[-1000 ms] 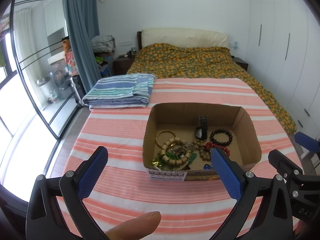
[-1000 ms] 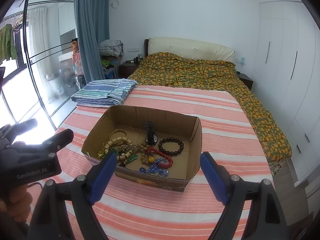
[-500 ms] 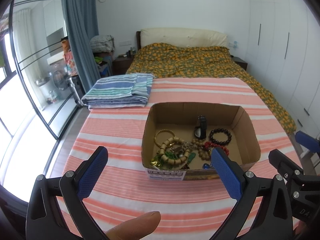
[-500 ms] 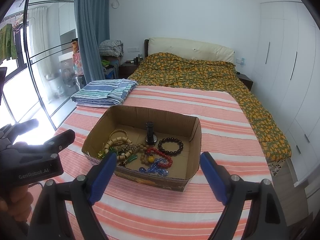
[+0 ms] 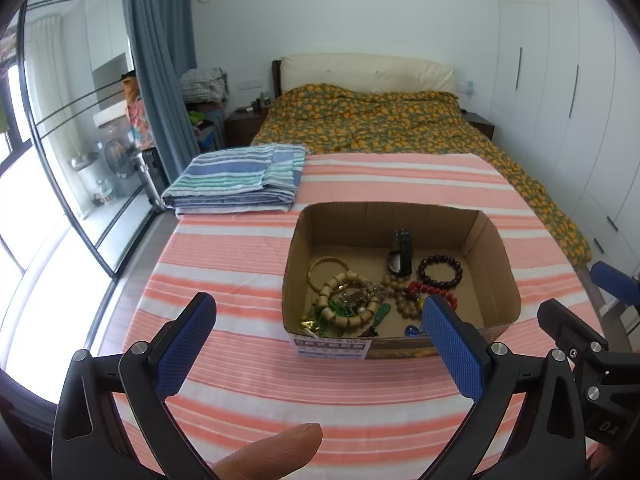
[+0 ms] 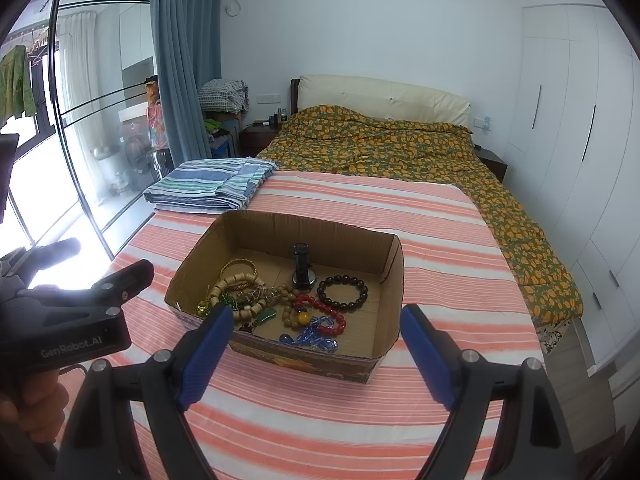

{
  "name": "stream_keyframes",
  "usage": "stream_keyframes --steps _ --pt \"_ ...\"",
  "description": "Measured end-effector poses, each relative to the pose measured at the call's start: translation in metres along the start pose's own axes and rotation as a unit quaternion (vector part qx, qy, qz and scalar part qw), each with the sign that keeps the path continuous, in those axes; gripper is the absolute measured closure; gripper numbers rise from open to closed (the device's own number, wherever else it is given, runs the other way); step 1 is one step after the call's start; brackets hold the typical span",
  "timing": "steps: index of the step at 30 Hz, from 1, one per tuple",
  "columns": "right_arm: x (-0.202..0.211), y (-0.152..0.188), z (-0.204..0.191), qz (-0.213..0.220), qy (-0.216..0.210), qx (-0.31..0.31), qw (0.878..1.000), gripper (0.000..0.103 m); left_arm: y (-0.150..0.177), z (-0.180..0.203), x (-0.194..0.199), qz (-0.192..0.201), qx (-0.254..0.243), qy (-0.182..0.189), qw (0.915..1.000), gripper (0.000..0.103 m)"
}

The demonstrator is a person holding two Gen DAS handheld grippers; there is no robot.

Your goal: Organize jewelry

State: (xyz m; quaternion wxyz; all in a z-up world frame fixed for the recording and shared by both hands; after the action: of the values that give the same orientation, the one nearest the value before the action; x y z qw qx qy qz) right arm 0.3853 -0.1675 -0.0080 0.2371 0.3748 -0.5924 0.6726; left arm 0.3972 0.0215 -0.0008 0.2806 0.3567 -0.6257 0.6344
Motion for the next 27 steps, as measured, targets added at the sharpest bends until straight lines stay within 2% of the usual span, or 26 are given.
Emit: stream_keyframes --steps 27 --pt "0.0008 0.0028 0.0043 -0.004 0.001 -0.001 1.000 0.016 0.0005 0.0036 -0.0048 -0.012 0.001 0.010 0.9999 0.000"
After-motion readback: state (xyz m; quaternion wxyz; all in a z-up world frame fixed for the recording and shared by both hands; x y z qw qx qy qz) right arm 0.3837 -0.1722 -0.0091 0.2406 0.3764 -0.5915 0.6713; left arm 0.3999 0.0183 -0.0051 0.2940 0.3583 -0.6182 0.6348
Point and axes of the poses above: each gripper's, at about its wrist camera, not at the fingertips, and x roughly against the way its jaws point, z to its right, y to its underside, the point moved 4 cm from there along -x, roughly the way its jaws point, and after that the axes turned 12 degrees about -z, right-handed, at the moved point
